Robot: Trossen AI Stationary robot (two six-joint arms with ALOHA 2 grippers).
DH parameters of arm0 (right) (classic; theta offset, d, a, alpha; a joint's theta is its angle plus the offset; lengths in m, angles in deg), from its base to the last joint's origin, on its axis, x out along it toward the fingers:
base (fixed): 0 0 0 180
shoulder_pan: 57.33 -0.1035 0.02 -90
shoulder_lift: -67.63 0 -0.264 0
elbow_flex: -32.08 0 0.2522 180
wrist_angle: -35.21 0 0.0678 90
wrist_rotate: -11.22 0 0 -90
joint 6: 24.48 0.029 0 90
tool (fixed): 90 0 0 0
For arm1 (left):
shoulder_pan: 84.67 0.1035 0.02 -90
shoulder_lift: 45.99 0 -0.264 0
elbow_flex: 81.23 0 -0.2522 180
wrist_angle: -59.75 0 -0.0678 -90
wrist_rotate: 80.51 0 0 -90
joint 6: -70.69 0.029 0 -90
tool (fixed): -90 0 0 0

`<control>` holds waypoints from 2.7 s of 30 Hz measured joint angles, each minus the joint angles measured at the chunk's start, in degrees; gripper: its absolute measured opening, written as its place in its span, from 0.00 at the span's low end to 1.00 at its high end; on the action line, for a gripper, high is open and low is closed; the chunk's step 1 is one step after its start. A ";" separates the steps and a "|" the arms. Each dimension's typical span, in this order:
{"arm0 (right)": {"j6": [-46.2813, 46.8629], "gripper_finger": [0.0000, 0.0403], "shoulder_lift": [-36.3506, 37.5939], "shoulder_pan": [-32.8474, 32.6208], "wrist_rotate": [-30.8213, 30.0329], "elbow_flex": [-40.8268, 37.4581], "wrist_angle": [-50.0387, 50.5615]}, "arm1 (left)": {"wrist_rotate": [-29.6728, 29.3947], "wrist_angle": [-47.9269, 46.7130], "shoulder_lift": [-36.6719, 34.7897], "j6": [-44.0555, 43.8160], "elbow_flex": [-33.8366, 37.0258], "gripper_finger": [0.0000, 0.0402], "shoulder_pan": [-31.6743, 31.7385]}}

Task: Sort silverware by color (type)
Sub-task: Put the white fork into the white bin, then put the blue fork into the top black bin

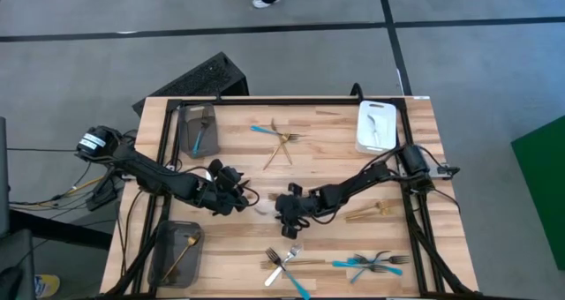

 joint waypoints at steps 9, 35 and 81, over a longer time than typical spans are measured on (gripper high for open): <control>0.08 0.09 2.62 1.62 0.41 0.09 9.11 | 0.15 -0.03 0.00 -0.03 -0.01 0.32 0.00; 21.02 0.10 55.10 23.63 -36.04 -26.57 45.88 | -1.74 -2.52 0.02 -0.88 0.20 0.32 -0.94; -3.58 0.58 36.07 32.92 -8.14 -24.47 -5.32 | -1.85 -2.51 0.02 -1.33 0.19 0.32 2.82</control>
